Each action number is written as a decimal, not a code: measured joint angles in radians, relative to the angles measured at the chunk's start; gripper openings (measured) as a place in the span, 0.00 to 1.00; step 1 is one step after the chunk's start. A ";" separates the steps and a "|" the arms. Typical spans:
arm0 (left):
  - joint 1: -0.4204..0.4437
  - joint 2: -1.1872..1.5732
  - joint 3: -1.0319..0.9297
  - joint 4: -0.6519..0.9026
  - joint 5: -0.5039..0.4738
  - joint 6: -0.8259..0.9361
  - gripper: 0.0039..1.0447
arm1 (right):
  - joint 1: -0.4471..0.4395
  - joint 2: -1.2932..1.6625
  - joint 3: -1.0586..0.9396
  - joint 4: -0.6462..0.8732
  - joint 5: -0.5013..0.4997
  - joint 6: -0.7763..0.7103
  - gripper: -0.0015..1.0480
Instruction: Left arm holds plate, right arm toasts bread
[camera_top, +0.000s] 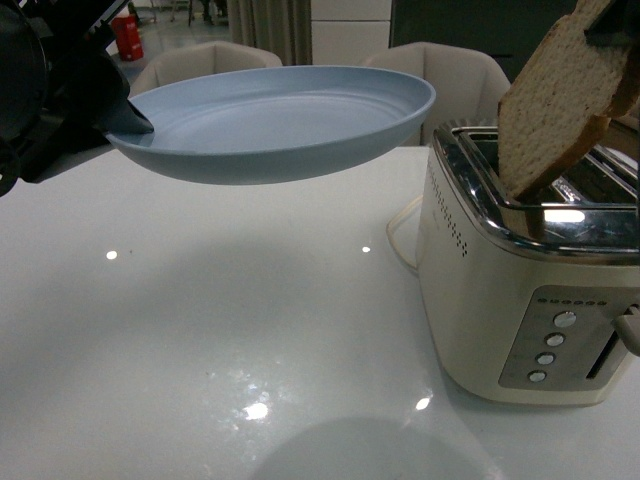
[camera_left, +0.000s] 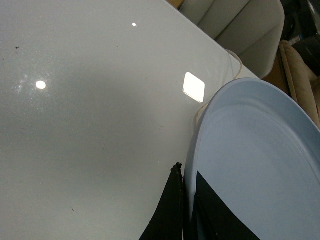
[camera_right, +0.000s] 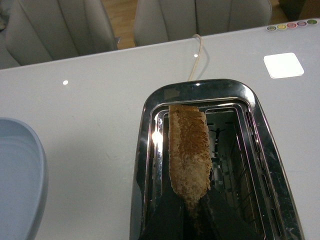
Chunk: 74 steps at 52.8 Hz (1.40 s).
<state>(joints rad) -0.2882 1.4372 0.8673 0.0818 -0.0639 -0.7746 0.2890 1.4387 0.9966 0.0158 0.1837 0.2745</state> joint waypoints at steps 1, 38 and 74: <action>0.000 0.000 0.000 0.000 0.000 0.000 0.03 | 0.000 0.002 0.001 -0.004 -0.005 0.004 0.03; 0.000 0.000 0.000 0.000 0.000 0.000 0.03 | -0.051 0.090 0.155 -0.256 -0.135 0.131 0.03; 0.000 0.000 0.000 0.000 0.000 0.000 0.03 | -0.107 0.219 0.330 -0.354 -0.159 0.170 0.55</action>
<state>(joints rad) -0.2882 1.4372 0.8673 0.0818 -0.0643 -0.7746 0.1818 1.6573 1.3266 -0.3386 0.0250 0.4446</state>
